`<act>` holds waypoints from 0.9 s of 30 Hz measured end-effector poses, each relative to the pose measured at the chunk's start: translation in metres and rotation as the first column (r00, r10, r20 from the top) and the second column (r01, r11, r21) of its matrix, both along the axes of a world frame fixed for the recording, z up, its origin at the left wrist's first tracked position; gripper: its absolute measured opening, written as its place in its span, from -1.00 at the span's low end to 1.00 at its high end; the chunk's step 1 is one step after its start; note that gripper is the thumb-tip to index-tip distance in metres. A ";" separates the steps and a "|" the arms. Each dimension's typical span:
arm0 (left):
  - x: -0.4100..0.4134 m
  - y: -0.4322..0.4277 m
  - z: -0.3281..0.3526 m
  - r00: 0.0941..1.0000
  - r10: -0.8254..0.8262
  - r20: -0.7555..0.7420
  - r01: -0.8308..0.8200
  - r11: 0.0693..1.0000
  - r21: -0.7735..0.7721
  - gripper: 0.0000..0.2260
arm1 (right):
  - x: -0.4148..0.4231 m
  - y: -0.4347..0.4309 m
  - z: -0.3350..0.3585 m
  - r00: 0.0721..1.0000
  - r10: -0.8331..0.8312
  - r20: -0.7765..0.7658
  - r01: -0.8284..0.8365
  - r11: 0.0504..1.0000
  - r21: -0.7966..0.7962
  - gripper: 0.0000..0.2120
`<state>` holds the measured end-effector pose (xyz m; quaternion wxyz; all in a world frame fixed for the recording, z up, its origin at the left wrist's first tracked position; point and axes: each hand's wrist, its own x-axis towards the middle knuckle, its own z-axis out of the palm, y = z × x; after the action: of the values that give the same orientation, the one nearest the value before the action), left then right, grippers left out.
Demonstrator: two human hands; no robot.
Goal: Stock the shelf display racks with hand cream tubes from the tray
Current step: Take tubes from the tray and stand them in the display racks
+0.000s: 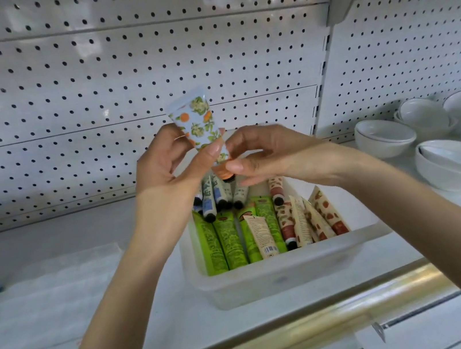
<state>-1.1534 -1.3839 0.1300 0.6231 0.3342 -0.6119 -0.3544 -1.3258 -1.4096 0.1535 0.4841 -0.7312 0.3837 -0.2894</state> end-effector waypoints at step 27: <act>0.028 0.015 -0.021 1.000 0.007 -0.018 -0.003 0.977 0.213 -0.86 | -0.015 -0.003 -0.051 0.939 0.064 -0.337 0.019 0.971 0.239 -0.69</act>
<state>-1.1252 -1.3690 0.1093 0.5904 0.3972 -0.5638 -0.4193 -1.3413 -1.4127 0.1022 0.4977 -0.7110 0.4857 -0.1038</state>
